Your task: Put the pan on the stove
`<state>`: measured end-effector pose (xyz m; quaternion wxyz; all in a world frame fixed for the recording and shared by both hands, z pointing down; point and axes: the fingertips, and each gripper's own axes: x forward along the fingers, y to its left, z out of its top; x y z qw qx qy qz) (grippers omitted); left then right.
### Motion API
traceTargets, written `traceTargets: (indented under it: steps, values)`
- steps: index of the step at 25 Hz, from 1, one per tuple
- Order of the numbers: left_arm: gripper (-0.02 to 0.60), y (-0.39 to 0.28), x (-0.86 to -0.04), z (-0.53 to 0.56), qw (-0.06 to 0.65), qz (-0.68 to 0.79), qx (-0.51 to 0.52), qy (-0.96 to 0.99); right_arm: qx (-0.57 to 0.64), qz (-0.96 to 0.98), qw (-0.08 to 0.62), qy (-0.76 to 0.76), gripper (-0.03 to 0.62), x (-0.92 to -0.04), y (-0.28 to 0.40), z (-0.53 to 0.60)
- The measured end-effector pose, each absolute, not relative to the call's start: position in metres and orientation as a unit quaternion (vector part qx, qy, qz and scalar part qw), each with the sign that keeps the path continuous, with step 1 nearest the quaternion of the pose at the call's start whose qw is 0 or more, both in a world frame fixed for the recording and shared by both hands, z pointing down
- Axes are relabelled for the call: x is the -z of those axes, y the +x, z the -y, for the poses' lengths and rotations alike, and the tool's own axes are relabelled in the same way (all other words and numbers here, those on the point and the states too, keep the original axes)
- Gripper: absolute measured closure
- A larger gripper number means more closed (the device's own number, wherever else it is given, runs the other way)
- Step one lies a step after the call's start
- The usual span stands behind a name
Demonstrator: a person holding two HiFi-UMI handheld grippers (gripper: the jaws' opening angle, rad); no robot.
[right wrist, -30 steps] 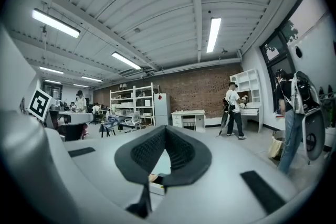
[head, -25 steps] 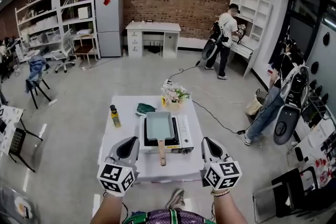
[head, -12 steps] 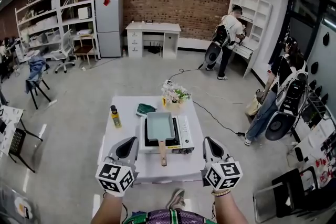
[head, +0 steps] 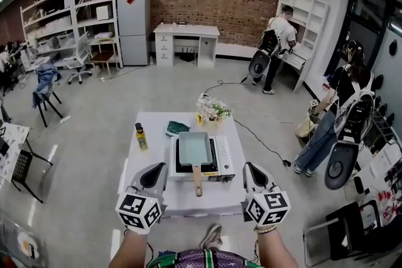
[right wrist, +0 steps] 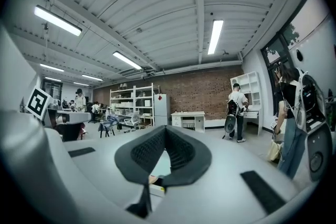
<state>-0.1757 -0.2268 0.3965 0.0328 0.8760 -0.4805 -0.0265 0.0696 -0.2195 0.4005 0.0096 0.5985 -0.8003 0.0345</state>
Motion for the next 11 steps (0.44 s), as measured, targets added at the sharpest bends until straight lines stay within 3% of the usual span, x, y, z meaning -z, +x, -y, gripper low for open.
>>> traceTargets:
  steps: [11]
  values:
    - [0.563,-0.1732,-0.3983,0.2255,0.033,0.479,0.021,0.877,-0.032,0.798,0.021,0.602,0.594,-0.4017,0.0688,0.2189]
